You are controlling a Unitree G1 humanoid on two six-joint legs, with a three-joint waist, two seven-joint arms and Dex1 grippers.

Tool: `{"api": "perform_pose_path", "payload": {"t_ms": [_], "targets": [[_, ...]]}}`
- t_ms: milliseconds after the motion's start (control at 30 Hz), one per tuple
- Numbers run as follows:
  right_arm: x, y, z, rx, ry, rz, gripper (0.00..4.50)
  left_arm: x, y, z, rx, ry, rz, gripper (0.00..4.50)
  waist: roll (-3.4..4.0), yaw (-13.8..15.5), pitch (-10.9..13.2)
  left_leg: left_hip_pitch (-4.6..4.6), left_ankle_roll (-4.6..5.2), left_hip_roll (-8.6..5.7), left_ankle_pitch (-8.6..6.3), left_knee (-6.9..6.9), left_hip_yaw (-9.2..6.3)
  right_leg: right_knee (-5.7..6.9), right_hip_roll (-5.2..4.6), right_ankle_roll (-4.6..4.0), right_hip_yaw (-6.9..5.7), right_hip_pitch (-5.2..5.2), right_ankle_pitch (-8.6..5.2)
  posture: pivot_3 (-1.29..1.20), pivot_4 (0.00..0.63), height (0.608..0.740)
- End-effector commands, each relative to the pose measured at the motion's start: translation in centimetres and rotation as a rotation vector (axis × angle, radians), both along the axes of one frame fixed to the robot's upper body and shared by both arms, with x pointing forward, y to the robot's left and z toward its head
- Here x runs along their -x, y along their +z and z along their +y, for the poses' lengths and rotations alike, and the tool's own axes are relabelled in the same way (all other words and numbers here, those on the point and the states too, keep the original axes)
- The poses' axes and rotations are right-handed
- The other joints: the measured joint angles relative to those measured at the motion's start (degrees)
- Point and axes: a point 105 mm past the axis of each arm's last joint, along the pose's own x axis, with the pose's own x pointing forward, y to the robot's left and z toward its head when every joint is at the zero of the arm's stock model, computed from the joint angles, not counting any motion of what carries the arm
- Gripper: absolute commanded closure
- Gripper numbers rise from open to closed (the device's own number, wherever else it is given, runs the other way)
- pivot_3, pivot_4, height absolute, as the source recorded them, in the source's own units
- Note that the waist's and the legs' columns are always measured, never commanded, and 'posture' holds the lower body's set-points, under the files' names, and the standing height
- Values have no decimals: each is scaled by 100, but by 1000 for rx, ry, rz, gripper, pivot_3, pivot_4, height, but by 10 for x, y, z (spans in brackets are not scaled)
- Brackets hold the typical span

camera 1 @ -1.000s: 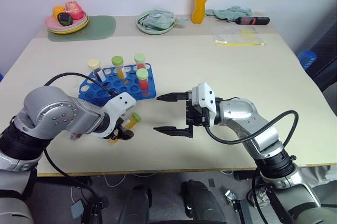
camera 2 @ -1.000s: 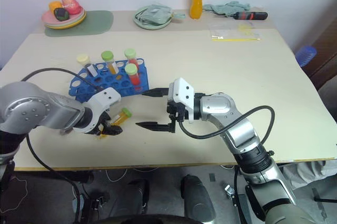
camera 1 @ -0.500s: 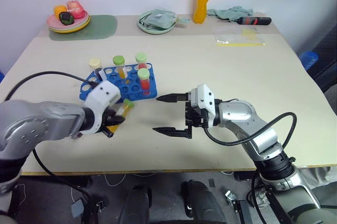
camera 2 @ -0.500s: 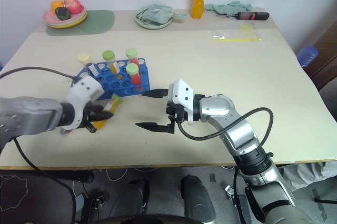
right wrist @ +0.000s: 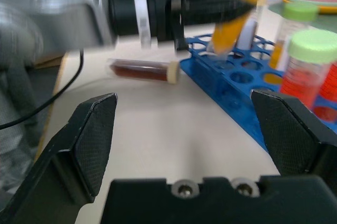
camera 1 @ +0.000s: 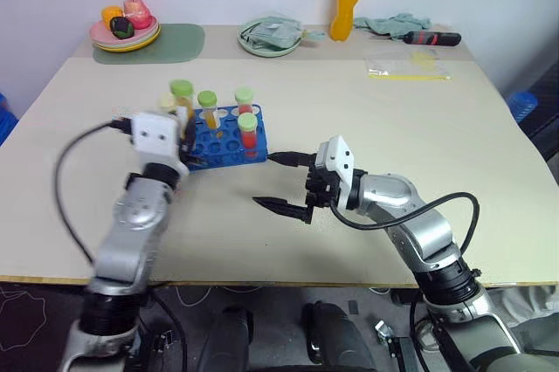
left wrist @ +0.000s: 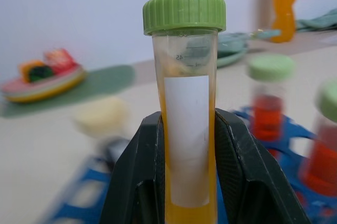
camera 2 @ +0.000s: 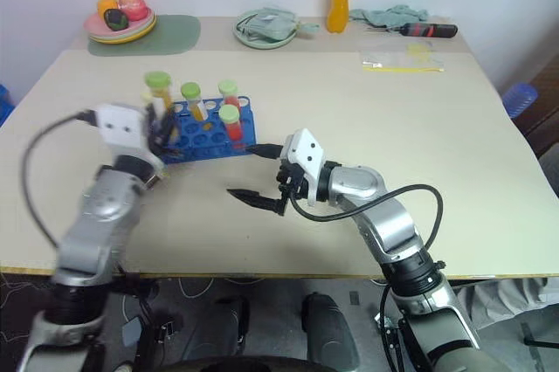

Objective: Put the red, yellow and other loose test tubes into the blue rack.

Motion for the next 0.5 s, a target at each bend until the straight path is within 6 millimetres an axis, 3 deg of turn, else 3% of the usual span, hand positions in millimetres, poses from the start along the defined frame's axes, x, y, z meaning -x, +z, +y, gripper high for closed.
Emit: {"api": "perform_pose_path", "payload": {"t_ms": [33,500], "targets": [[3,12,-4,-24,-21,-42,0,1,11,-3,-17,-25,-90,3670,0,-8,0,1,0,0,0,-1,0,4,1,0,0,-2,0,0,150,740],[9,14,-2,-29,-27,-32,0,-14,-2,-11,-19,-67,-101,3670,0,5,0,5,1,0,0,1,-2,8,3,0,-2,2,0,0,150,740]]}}
